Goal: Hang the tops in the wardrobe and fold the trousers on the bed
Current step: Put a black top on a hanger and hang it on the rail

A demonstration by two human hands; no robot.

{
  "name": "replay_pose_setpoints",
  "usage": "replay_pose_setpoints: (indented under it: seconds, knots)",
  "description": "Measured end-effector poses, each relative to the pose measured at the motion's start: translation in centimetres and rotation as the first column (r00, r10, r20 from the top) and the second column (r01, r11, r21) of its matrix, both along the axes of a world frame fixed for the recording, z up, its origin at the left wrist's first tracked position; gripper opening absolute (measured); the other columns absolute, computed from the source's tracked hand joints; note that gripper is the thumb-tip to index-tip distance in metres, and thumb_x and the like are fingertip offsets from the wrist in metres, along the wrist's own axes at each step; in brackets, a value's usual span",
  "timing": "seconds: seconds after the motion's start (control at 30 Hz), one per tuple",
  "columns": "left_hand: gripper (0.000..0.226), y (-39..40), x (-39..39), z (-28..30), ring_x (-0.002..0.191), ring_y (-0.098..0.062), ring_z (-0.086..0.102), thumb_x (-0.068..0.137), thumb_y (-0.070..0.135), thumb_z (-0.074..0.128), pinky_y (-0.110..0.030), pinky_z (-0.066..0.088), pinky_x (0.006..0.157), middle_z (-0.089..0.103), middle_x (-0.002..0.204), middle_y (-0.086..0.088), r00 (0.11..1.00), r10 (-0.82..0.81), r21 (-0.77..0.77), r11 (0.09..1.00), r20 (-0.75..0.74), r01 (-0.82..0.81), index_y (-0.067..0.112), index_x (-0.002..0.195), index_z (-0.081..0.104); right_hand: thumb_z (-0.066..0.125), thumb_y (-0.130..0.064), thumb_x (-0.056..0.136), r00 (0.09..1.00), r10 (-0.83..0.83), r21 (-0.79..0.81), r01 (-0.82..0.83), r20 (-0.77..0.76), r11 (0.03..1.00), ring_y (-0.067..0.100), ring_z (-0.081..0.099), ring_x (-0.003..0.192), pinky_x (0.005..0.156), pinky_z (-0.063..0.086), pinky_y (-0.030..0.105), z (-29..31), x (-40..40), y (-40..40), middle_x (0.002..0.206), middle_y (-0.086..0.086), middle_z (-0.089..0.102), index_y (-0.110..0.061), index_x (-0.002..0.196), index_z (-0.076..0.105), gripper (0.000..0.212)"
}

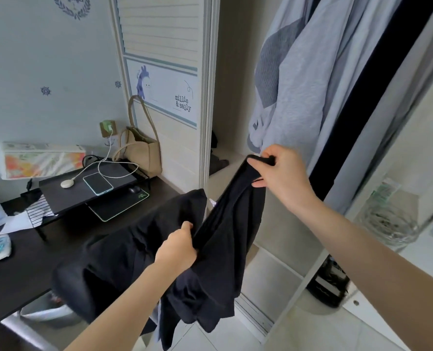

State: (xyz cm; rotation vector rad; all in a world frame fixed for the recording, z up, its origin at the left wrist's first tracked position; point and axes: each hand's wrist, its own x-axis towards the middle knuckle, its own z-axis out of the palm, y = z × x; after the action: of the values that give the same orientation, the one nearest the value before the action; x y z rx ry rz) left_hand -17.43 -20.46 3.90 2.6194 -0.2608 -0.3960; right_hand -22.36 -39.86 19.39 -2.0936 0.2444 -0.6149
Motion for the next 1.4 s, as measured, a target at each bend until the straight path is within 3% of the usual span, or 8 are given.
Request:
replay_pose_setpoints:
  seconds: [0.17,0.33,0.53,0.63,0.83,1.13,1.27,1.4]
  knots:
    - [0.028,1.3,2.3,3.8,0.062,-0.024,0.073,0.092,0.024,0.064,-0.017,0.033,0.034,0.070,0.064,-0.012,0.856,0.064,-0.363,0.888,-0.513,-0.284,0.000,0.108,0.062,0.054,-0.034,0.094,0.970,-0.228,-0.339,0.189,-0.078,0.921,0.018,0.064,0.050,0.046,0.039,0.028,-0.6,0.4,-5.1,0.048,-0.005,0.049,-0.018,0.065,0.038,0.036]
    - [0.013,0.8,5.5,8.7,0.065,-0.024,0.071,0.084,0.007,0.071,-0.034,0.061,0.069,0.071,0.072,-0.014,0.827,-0.005,-0.772,0.361,-0.562,-0.523,0.007,0.093,0.061,0.047,-0.038,0.095,0.937,-0.329,-0.373,0.266,-0.116,0.889,0.014,0.065,0.049,0.058,0.049,0.032,-2.2,2.6,-8.9,0.056,0.005,0.061,-0.015,0.067,0.040,0.037]
    - [0.010,-2.7,11.1,13.3,0.072,-0.017,0.072,0.078,0.013,0.067,-0.035,0.048,0.082,0.072,0.084,-0.001,0.712,-0.267,-0.752,0.087,-0.649,-0.653,0.012,0.088,0.067,0.046,-0.035,0.094,0.935,-0.337,-0.424,0.261,-0.114,0.867,0.023,0.065,0.058,0.054,0.049,0.036,-2.2,7.6,-12.9,0.062,0.009,0.059,-0.017,0.064,0.038,0.035]
    - [0.007,-5.7,14.9,16.2,0.082,-0.019,0.065,0.084,0.016,0.063,-0.036,0.046,0.081,0.067,0.083,-0.001,0.800,-0.198,-0.824,0.170,-0.566,-0.540,0.013,0.090,0.065,0.045,-0.035,0.094,0.929,-0.354,-0.410,0.283,-0.107,0.867,0.023,0.064,0.057,0.056,0.051,0.038,-1.9,11.0,-16.0,0.058,0.006,0.059,-0.018,0.065,0.039,0.034]
    - [0.011,-10.6,19.6,21.2,0.073,-0.019,0.057,0.090,0.023,0.059,-0.035,0.046,0.070,0.063,0.072,0.001,0.912,-0.105,-0.898,0.253,-0.397,-0.361,0.016,0.082,0.064,0.056,-0.023,0.093,0.976,-0.102,0.003,0.105,-0.193,0.994,0.024,0.063,0.044,0.050,0.048,0.034,-2.6,16.3,-17.8,0.061,0.004,0.053,-0.013,0.077,0.044,0.023]
    - [0.017,-14.5,26.4,24.3,0.076,-0.018,0.064,0.086,0.029,0.071,-0.030,0.052,0.066,0.068,0.079,0.001,0.985,-0.012,-0.941,0.296,-0.172,-0.161,0.014,0.093,0.070,0.054,-0.033,0.091,0.875,0.217,-0.141,-0.303,-0.432,0.942,0.021,0.070,0.062,0.056,0.054,0.039,0.5,21.1,-16.8,0.075,0.003,0.071,-0.020,0.078,0.054,0.019]
    - [0.015,-16.3,29.3,27.4,0.069,-0.014,0.060,0.088,0.023,0.070,-0.023,0.048,0.066,0.064,0.072,0.000,0.995,0.041,-0.920,0.384,0.096,0.073,0.012,0.079,0.066,0.049,-0.043,0.089,0.985,0.142,-0.501,-0.173,-0.101,0.848,0.009,0.064,0.066,0.069,0.055,0.035,10.0,24.0,-13.7,0.074,-0.006,0.070,-0.022,0.078,0.058,0.025]
    - [0.011,-17.4,32.1,30.4,0.070,-0.008,0.061,0.090,0.015,0.066,-0.018,0.047,0.066,0.067,0.074,0.005,0.850,0.138,-0.769,0.518,0.508,0.376,0.014,0.079,0.068,0.049,-0.033,0.093,0.963,0.037,-0.666,0.157,0.267,0.729,0.018,0.060,0.076,0.071,0.051,0.035,19.6,27.3,-11.7,0.074,-0.006,0.064,-0.021,0.083,0.059,0.019]
